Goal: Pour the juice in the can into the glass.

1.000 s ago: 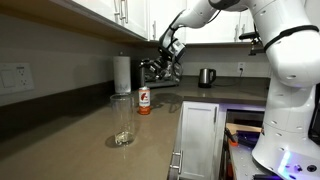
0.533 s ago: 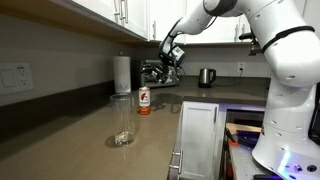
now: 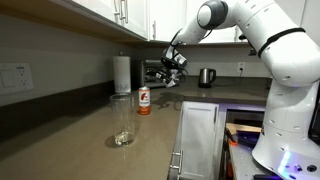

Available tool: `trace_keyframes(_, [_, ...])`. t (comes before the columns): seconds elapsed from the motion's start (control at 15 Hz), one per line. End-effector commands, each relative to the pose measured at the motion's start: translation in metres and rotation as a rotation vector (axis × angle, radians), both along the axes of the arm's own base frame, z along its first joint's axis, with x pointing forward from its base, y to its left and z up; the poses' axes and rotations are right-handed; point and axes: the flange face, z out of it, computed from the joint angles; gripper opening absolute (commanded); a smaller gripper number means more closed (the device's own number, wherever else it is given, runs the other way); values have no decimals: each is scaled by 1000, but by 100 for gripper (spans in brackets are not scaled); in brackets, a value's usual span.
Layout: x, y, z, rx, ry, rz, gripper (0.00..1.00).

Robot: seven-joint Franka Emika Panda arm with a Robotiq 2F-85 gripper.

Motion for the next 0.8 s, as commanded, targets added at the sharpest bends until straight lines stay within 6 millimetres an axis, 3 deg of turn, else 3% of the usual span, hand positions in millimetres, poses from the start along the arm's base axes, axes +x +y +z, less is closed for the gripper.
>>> trace_keyframes(0.0, [19,-9,6,22,72,-8,100])
trace_keyframes(0.73, [53,5,6,-97,277,-13,100])
